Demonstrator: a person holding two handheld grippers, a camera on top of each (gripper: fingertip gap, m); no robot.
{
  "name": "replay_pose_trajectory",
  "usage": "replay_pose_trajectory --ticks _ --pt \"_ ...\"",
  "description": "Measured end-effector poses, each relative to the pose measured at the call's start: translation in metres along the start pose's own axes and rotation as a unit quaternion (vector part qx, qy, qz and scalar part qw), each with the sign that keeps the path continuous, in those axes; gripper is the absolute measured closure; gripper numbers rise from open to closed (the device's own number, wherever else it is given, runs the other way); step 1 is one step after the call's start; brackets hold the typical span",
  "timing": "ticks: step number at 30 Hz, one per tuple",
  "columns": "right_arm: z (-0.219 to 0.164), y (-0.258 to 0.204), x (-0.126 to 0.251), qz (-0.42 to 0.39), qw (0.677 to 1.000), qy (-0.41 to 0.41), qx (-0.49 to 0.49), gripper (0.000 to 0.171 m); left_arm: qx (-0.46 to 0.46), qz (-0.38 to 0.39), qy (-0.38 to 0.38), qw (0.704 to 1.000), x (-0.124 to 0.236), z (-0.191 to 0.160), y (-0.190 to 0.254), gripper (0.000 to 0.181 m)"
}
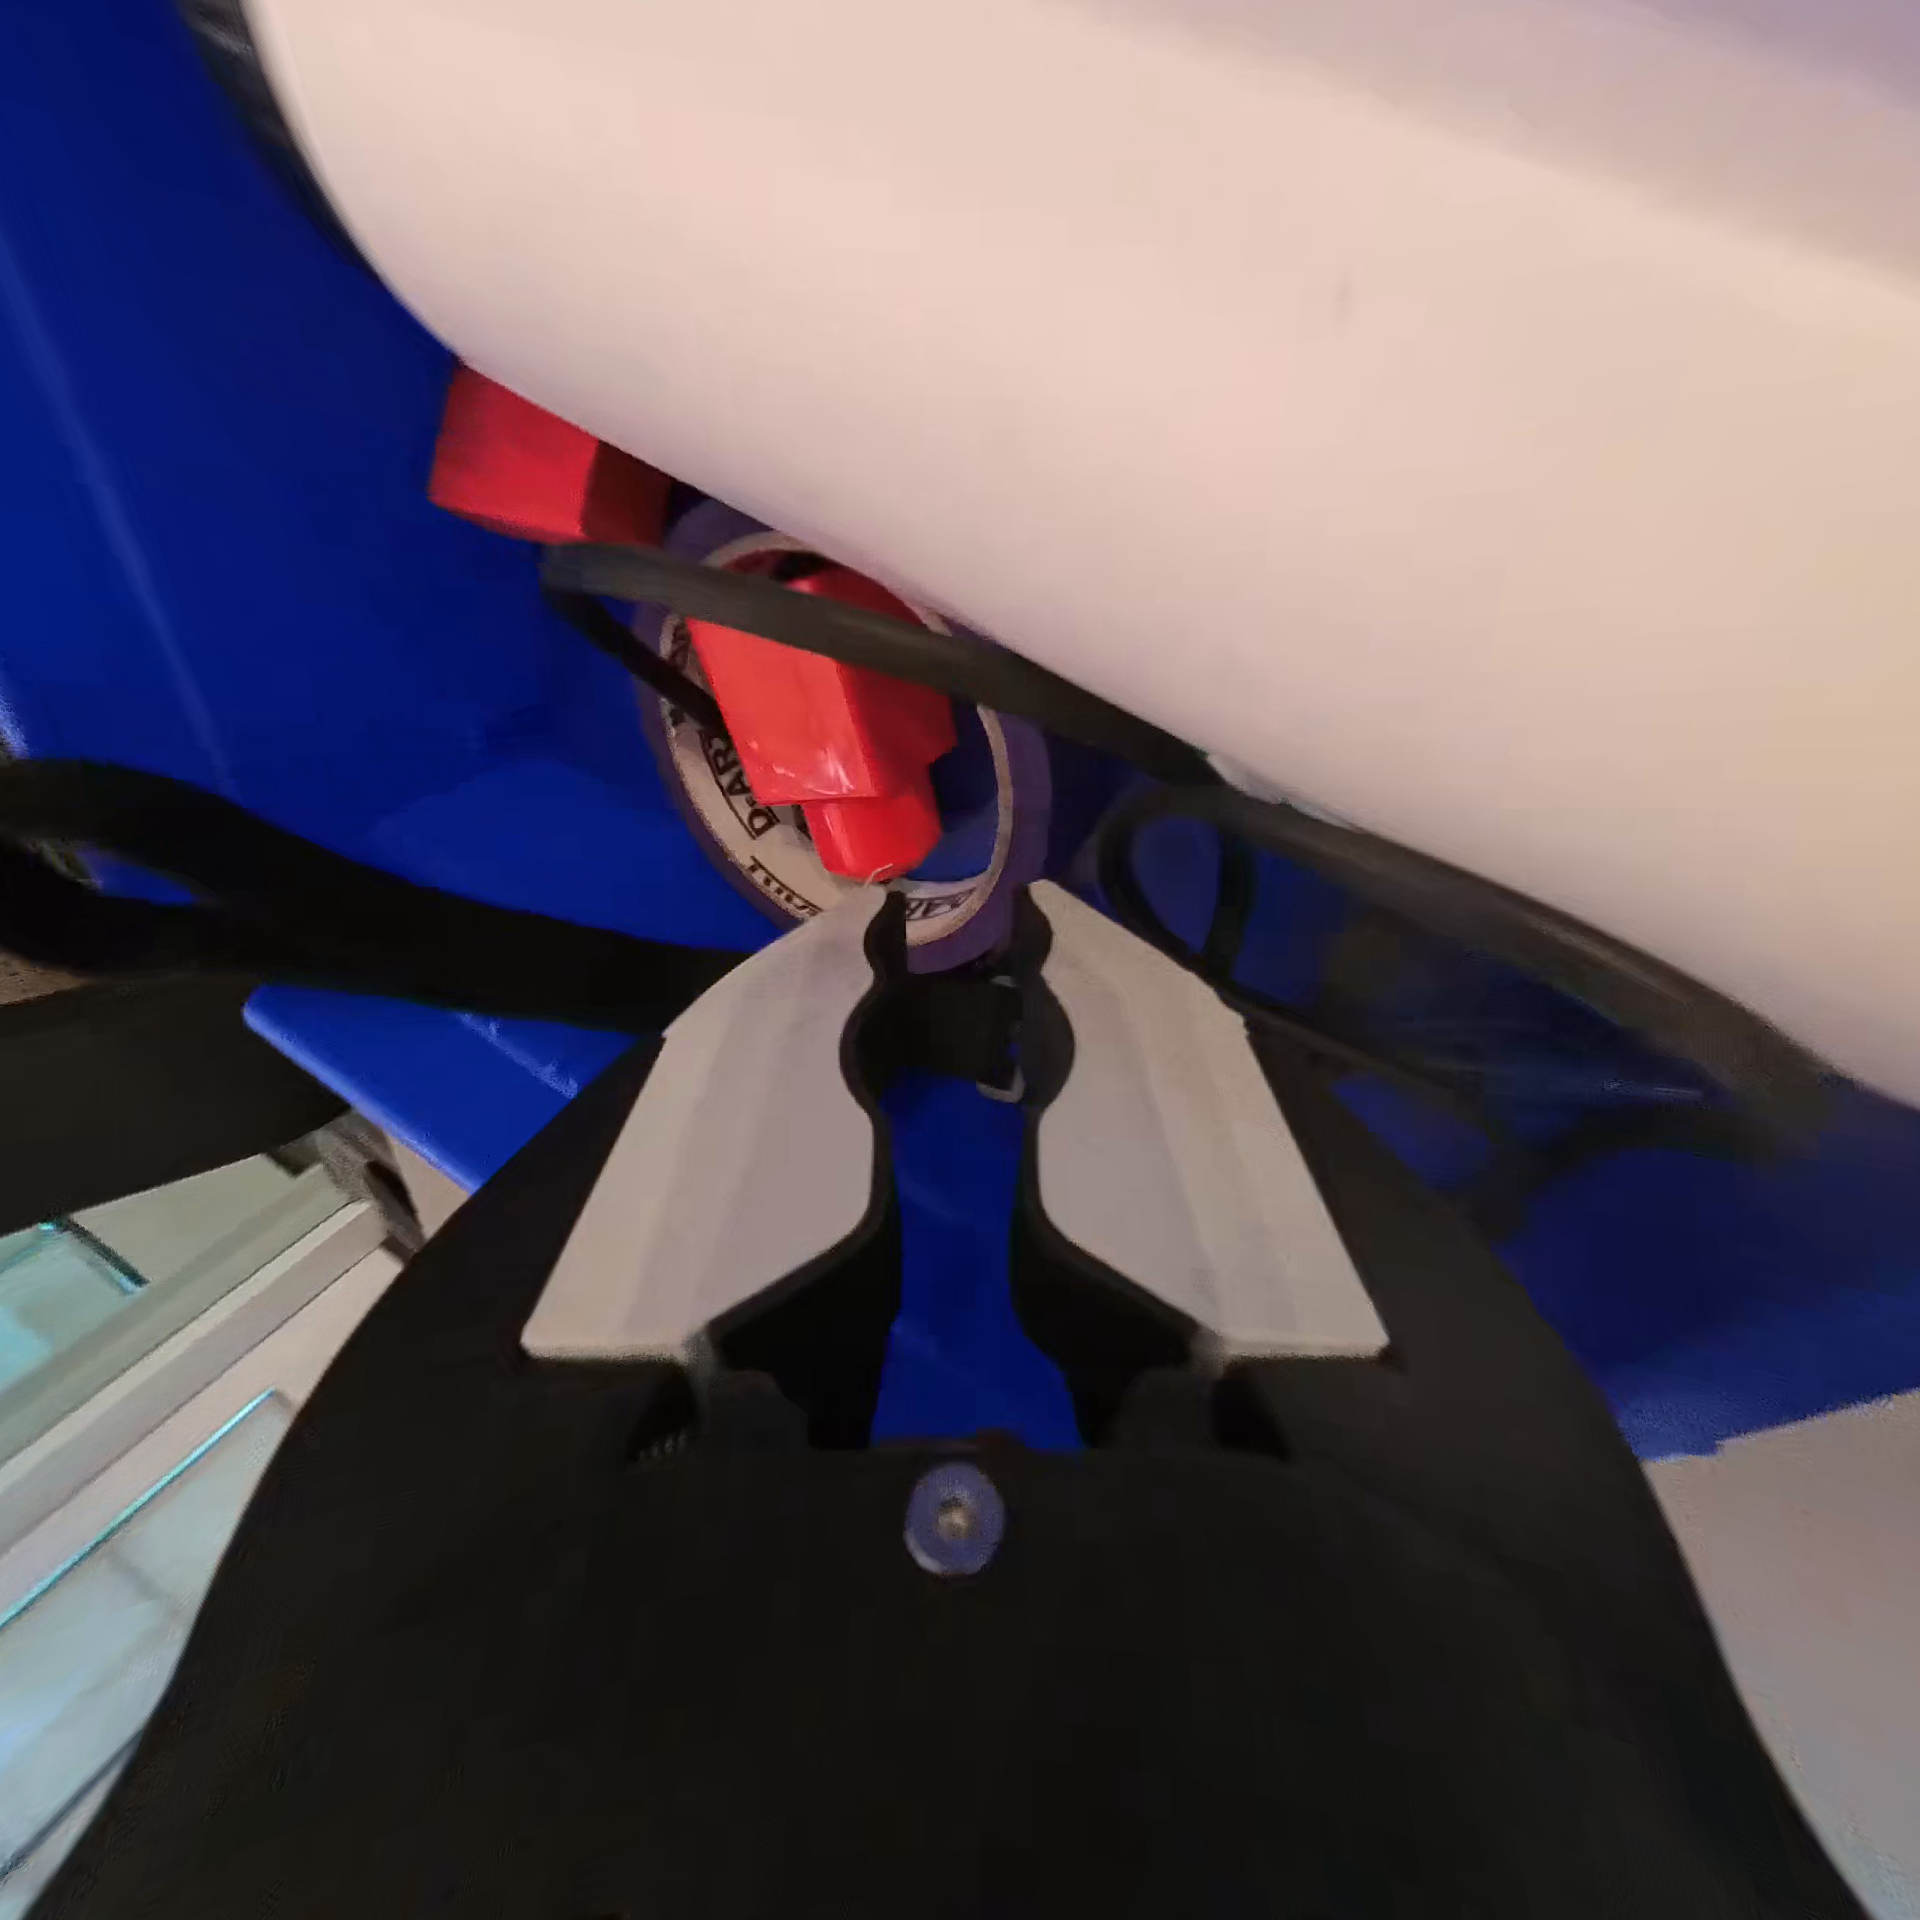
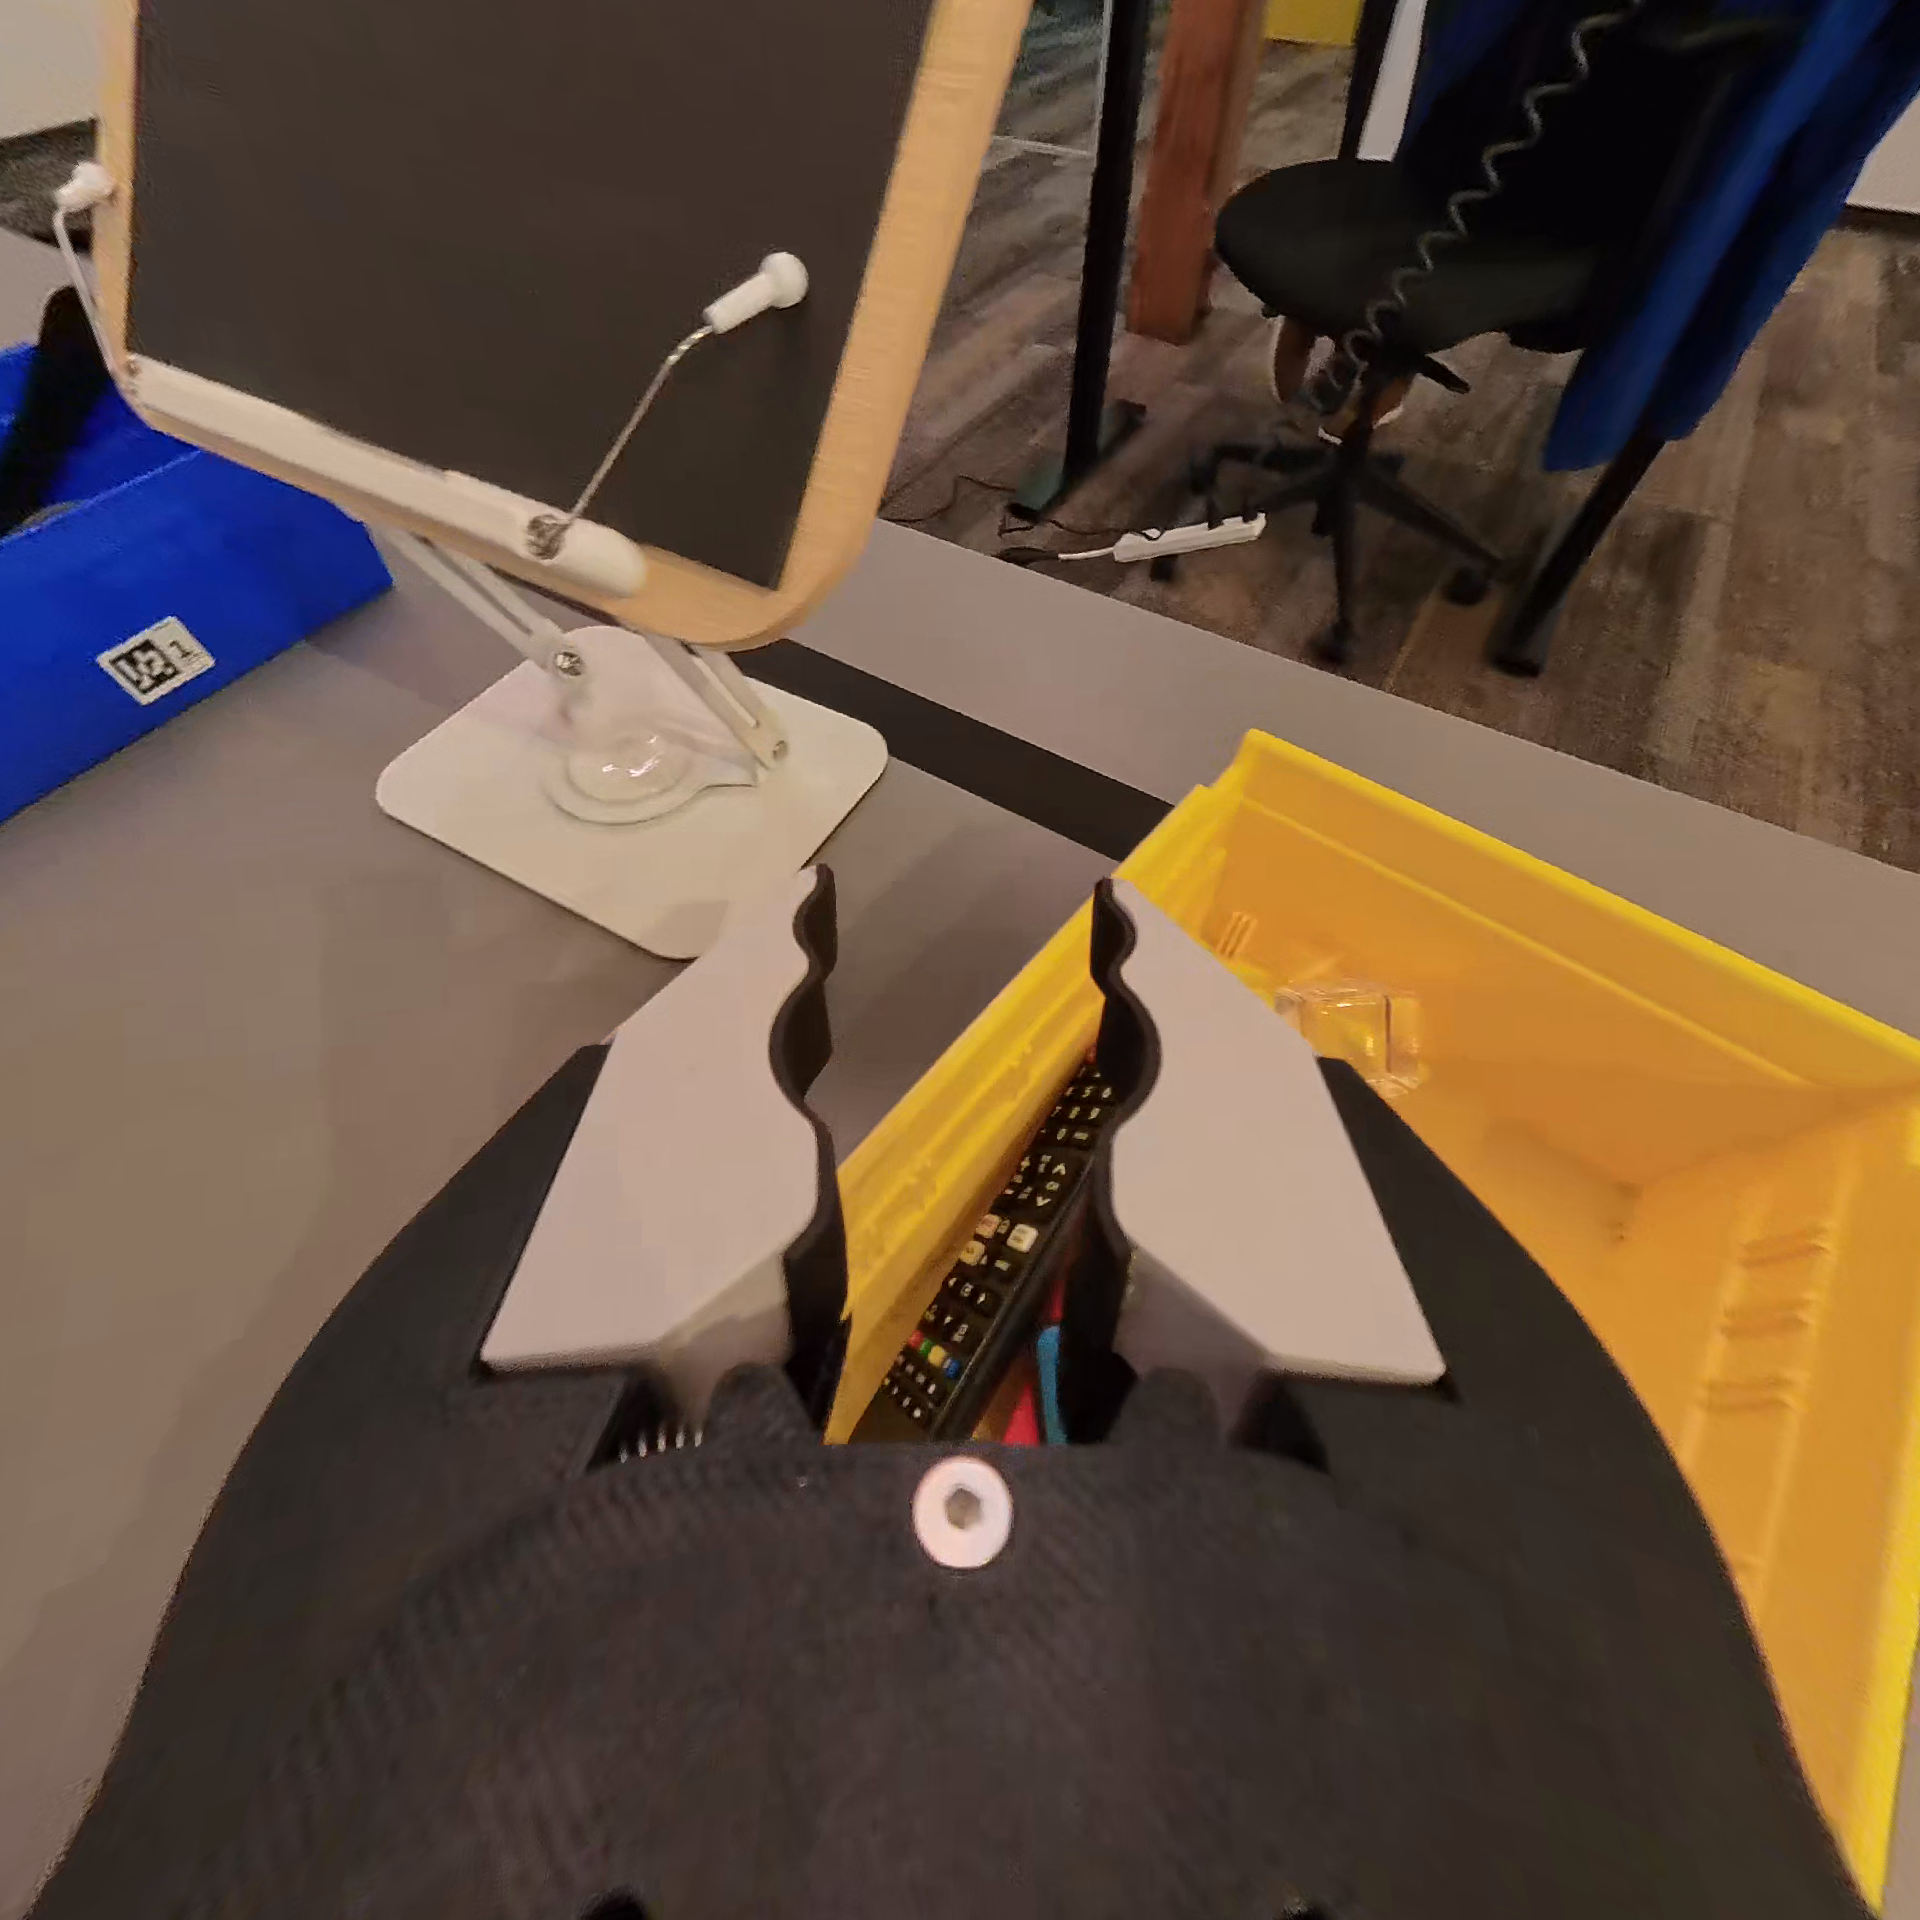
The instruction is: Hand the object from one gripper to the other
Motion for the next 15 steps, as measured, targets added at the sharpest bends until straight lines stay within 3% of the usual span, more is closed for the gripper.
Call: replay_pose_trajectory --ticks 3,7,11,15 --pt "-0.001 -0.009 0.004 0.005 1.0 0.003 0.015 0.125 -0.03 -0.034 -0.018 0.999 -0.006 0.004 -0.004 0.169" --pt "-0.004 -0.014 0.006 0.018 1.0 0.007 0.01 0.126 -0.043 -0.12 -0.016 0.992 -0.005 0.005 -0.007 0.158" --pt "-0.008 -0.015 0.007 0.023 1.0 0.01 0.008 0.126 -0.038 -0.127 0.007 0.991 0.003 0.011 -0.009 0.16" --pt "-0.009 -0.018 0.007 0.031 0.999 0.013 0.008 0.126 -0.048 -0.142 -0.024 0.988 -0.012 0.011 -0.005 0.157"
Point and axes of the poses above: each gripper's, where its closed fingertips meet, x back along the fingers, z out of its top, y = z × x across the jaws, the point moved 8 cm from there along x, back along the fingers, and after that the axes turned 8 degrees about -y, right-handed, at the moved point
